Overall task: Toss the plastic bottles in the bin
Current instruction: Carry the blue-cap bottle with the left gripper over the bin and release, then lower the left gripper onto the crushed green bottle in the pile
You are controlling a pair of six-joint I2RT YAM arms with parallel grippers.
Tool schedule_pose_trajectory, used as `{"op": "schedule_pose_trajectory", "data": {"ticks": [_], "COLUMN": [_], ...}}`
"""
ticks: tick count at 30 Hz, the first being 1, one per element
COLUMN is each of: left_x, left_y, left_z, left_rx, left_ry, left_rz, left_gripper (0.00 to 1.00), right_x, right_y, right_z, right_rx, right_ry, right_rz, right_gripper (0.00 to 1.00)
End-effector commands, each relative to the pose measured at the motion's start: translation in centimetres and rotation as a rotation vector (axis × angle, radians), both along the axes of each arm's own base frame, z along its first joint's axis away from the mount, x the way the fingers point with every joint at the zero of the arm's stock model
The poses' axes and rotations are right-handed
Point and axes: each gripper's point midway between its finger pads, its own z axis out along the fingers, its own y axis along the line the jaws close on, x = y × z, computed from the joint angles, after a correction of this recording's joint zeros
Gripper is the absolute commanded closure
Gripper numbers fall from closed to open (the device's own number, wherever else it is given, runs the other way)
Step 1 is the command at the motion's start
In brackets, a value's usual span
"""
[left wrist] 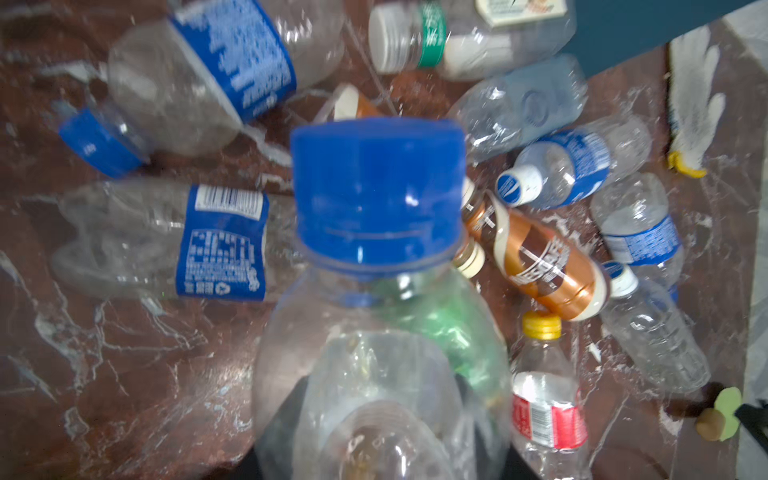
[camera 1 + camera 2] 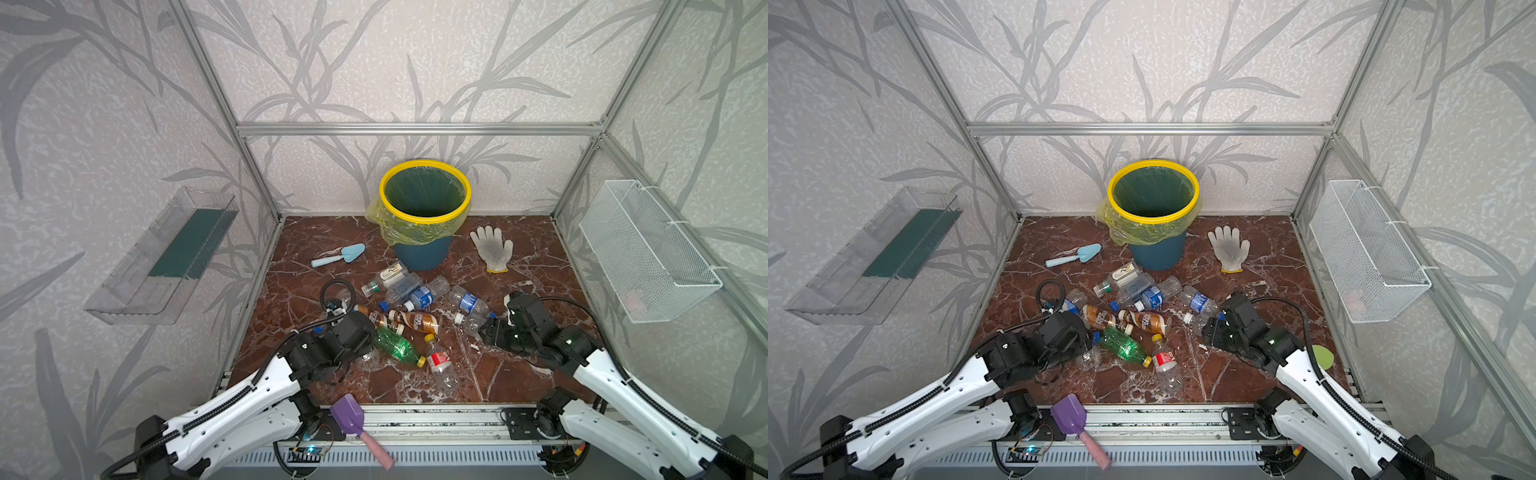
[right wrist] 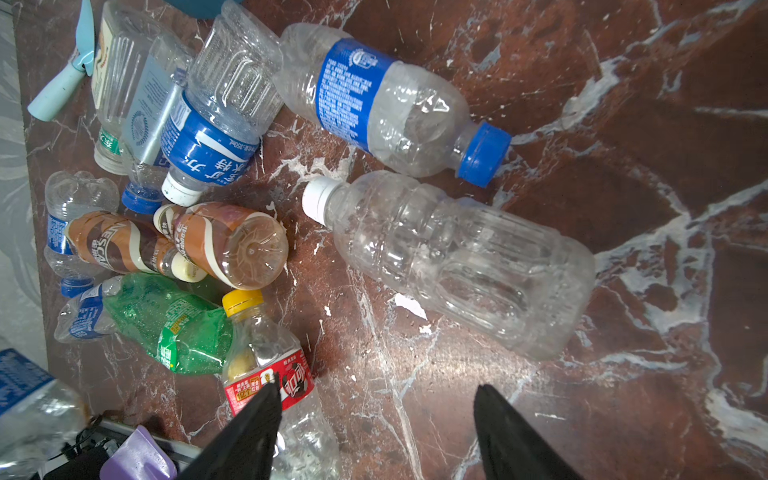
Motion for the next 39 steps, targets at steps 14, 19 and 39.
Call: {"op": "schedule_pose_trajectory", "data": {"ticks": [14,19,39], "left_x": [24.7,17.2,2.3], "left_y": [-6.6,-2.1,3.7], "left_z": [34.4,34.5,9.0], "left_rx": [-0.266,-0.155,-0.155], "left_ry": [-0.54,-0.63,-0.15], "left_rz": [-0.183,-0.147,-0.021], "left_gripper": [0.01,0.01,0.12], "right_x": [-1.2,-1.2,-0.9], "right_y": [-2.2,-2.1,-1.2], "right_z": [3.3,2.4,0.6], "right_rx": [-0.031,-0.024,-0.041], "right_ry": [-0.074,-0.064,-0.019], "right_rz": [-0.037,-0.041,0.015], "right_gripper": [0.25,0.24,0.24]}}
